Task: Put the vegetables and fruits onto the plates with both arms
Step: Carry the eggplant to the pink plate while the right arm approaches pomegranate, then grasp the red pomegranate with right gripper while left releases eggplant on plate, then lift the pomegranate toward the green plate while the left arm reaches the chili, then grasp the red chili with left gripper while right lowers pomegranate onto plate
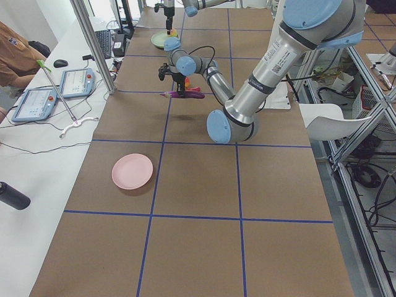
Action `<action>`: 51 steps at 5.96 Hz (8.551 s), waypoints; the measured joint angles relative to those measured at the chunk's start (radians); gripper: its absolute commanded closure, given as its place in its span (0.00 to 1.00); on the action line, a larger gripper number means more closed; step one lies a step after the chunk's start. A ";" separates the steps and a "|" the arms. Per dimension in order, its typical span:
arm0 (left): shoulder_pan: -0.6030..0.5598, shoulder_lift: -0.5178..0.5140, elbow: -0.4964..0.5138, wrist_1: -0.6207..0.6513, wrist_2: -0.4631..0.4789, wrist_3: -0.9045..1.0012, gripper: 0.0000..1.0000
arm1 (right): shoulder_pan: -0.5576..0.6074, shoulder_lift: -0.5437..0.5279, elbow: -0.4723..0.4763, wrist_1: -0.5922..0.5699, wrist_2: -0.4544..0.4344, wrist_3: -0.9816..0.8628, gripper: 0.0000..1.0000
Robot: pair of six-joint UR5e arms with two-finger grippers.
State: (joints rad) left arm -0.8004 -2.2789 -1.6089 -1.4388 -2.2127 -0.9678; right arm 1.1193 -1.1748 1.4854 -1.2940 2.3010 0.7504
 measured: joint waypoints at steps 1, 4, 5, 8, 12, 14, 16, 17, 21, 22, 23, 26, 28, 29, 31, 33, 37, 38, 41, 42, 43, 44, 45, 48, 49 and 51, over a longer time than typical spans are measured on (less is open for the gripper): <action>-0.083 0.043 -0.007 0.020 -0.027 0.004 1.00 | -0.071 -0.001 0.061 0.001 -0.004 0.102 0.00; -0.321 0.027 0.335 -0.055 -0.038 0.082 1.00 | -0.268 0.007 0.204 0.002 -0.084 0.338 0.00; -0.370 -0.010 0.533 -0.156 -0.037 0.107 1.00 | -0.324 0.010 0.232 0.002 -0.128 0.395 0.00; -0.435 -0.043 0.854 -0.311 -0.028 0.190 0.93 | -0.409 0.021 0.249 0.002 -0.208 0.448 0.00; -0.428 -0.043 0.896 -0.388 -0.027 0.199 0.00 | -0.477 0.063 0.221 0.002 -0.283 0.530 0.00; -0.429 -0.042 0.853 -0.382 -0.031 0.195 0.00 | -0.503 0.140 0.168 0.016 -0.363 0.656 0.00; -0.431 -0.037 0.735 -0.284 -0.036 0.193 0.00 | -0.545 0.177 0.078 0.179 -0.471 0.838 0.00; -0.430 -0.034 0.701 -0.256 -0.036 0.190 0.00 | -0.555 0.199 0.030 0.236 -0.497 0.890 0.00; -0.426 -0.031 0.676 -0.245 -0.035 0.184 0.00 | -0.559 0.226 -0.014 0.302 -0.523 0.966 0.00; -0.425 -0.024 0.664 -0.245 -0.035 0.184 0.00 | -0.559 0.227 -0.016 0.308 -0.538 0.982 0.00; -0.425 -0.013 0.649 -0.244 -0.035 0.184 0.00 | -0.561 0.232 -0.023 0.311 -0.549 0.991 0.00; -0.404 -0.008 0.560 -0.191 -0.043 0.129 0.00 | -0.572 0.273 -0.078 0.313 -0.571 0.998 0.56; -0.346 -0.008 0.393 -0.113 -0.109 0.023 0.00 | -0.571 0.271 -0.076 0.313 -0.568 0.998 1.00; -0.281 -0.010 0.311 -0.108 -0.130 -0.051 0.00 | -0.547 0.269 -0.072 0.312 -0.544 0.993 1.00; -0.142 -0.048 0.199 -0.107 -0.125 -0.251 0.00 | -0.411 0.255 -0.071 0.304 -0.409 0.929 1.00; -0.001 -0.132 0.197 -0.106 -0.033 -0.363 0.00 | -0.242 0.216 -0.122 0.268 -0.337 0.716 1.00; 0.155 -0.319 0.419 -0.121 0.102 -0.473 0.00 | 0.034 0.187 -0.316 0.177 -0.321 0.255 1.00; 0.168 -0.331 0.451 -0.139 0.110 -0.479 0.00 | 0.053 0.154 -0.336 0.177 -0.320 0.224 1.00; 0.196 -0.339 0.484 -0.148 0.114 -0.484 0.00 | 0.036 0.096 -0.364 0.183 -0.318 0.207 0.70; 0.202 -0.337 0.490 -0.148 0.114 -0.483 0.01 | 0.025 0.084 -0.365 0.185 -0.319 0.206 0.44; 0.208 -0.336 0.499 -0.153 0.113 -0.483 0.07 | 0.017 0.075 -0.366 0.186 -0.319 0.204 0.01; 0.213 -0.336 0.509 -0.157 0.113 -0.483 0.29 | 0.015 0.069 -0.365 0.186 -0.319 0.199 0.00; 0.218 -0.336 0.518 -0.158 0.113 -0.483 0.76 | 0.015 0.068 -0.361 0.187 -0.318 0.184 0.00; 0.223 -0.337 0.518 -0.159 0.112 -0.482 1.00 | 0.052 0.066 -0.318 0.183 -0.268 0.117 0.00; 0.208 -0.338 0.491 -0.157 0.108 -0.482 1.00 | 0.072 0.056 -0.272 0.179 -0.218 0.112 0.00; 0.115 -0.324 0.402 -0.125 0.093 -0.467 1.00 | 0.062 0.034 -0.198 0.182 -0.187 0.117 0.00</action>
State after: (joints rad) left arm -0.6858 -2.6027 -1.2067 -1.5639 -2.1198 -1.4348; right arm 1.1815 -1.1404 1.2872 -1.1122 2.1142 0.8670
